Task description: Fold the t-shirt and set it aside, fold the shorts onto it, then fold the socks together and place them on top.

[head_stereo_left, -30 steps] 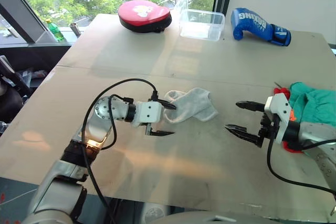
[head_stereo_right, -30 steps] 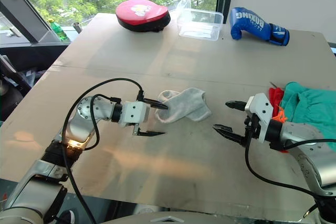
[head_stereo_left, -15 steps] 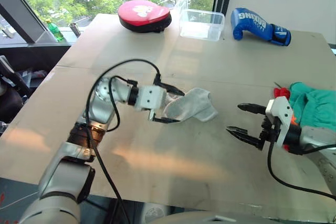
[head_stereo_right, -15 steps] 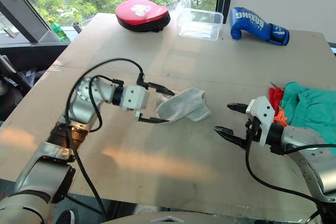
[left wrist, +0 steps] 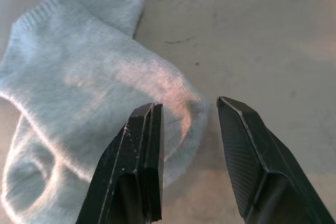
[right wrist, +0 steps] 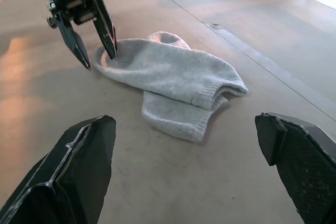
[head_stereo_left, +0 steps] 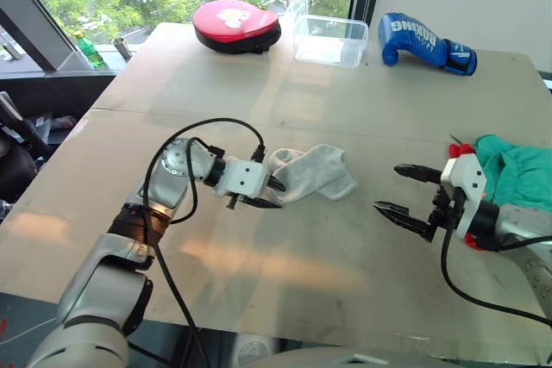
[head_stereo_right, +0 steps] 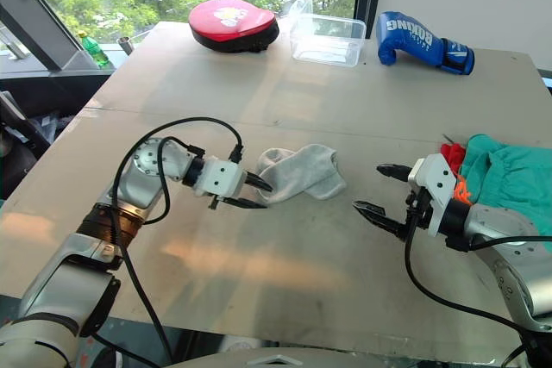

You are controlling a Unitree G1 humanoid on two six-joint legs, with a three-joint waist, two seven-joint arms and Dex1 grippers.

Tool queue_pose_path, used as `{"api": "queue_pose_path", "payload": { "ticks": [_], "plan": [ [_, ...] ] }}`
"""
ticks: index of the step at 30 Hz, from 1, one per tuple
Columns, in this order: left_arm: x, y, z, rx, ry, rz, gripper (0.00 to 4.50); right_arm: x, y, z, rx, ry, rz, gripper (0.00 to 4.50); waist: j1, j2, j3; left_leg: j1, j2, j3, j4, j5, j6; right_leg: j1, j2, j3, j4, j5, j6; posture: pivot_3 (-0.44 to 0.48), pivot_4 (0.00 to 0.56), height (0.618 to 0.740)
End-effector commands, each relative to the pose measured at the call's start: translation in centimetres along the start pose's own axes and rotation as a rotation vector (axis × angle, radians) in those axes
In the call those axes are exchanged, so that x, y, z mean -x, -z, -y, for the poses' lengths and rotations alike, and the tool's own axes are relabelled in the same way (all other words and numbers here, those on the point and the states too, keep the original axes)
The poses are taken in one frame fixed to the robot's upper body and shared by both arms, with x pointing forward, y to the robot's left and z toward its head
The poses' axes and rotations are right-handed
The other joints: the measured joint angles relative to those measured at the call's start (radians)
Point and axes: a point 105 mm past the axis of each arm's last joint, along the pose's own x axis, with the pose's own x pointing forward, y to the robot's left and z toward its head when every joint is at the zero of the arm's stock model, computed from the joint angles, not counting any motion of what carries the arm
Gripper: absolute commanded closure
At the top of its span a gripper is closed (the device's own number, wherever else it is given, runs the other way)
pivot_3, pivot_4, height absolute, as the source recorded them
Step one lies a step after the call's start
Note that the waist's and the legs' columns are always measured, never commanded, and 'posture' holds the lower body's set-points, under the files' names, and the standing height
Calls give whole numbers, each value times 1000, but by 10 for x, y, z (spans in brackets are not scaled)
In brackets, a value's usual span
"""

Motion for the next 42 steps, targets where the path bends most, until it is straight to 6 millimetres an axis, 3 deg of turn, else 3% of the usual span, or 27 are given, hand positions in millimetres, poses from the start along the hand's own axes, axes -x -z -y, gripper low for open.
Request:
{"api": "queue_pose_path", "payload": {
  "ticks": [1, 9, 12, 14, 16, 25, 28, 33, 37, 42],
  "plan": [
    [4, -4, -7, 2, -46, 39, 2646, 2, -11, -2, 39, 4, 29, 0, -1, 0, 0, 0, 0, 0, 0, 0, 0, 0, 0, 0, 0, 0, 0, 0, 150, 735],
    [2, 15, -1, -29, -10, -59, 2646, 1, -12, 1, 44, 12, 27, 0, -2, 0, 0, 0, 0, 0, 0, 0, 0, 0, 0, 0, 0, 0, 0, 0, 150, 735],
    [1, 15, -4, -35, -23, -57, 3479, 2, -13, 2, 49, 12, 26, 0, -4, 0, 0, 1, 0, 0, 0, 0, 0, 0, 0, 0, 0, 0, 0, 0, 150, 735],
    [1, 11, -8, -33, -40, -32, 4367, 2, -14, 2, 49, 10, 26, 0, -3, 0, 0, 1, 0, 0, 0, 0, 0, 0, 0, 0, 0, 0, 0, 0, 150, 735],
    [1, 3, -11, -27, -51, 9, 4470, 2, -14, 1, 47, 5, 26, 0, -3, 0, 0, 1, 0, 0, 0, 0, 0, 0, 0, 0, 0, 0, 0, 0, 150, 735],
    [29, -70, -43, -69, -90, 208, 4470, 8, -26, -2, 31, 2, 87, 0, -3, 0, 0, 0, 0, 0, 0, 1, -1, 0, 0, 0, 0, 0, 0, 0, 150, 735],
    [35, -112, -47, -94, -41, 328, 4470, 20, -24, 2, 17, 35, 78, 0, 0, 0, 0, 0, 0, -1, 0, 1, -2, 0, 0, 0, 0, 0, 0, 0, 150, 735],
    [48, -159, -47, 81, 35, 531, 4470, 34, -21, 12, 27, 92, 57, 0, -5, 0, 0, 0, 0, -1, 1, 2, -4, 1, 0, 0, 0, -1, 2, 0, 150, 735],
    [46, -143, -40, 244, 90, 445, 4470, 38, -21, 13, 29, 107, 54, 0, -11, 1, 0, 2, 0, -1, 0, 2, -4, 1, 1, 1, 2, -2, 3, 0, 150, 735],
    [34, -99, -47, 595, 40, 324, 4470, 32, -19, 8, 23, 97, 50, 0, -4, 1, 0, 2, 0, -1, 0, 2, -3, 1, 2, 1, 2, -1, 2, 0, 150, 735]
  ]
}}
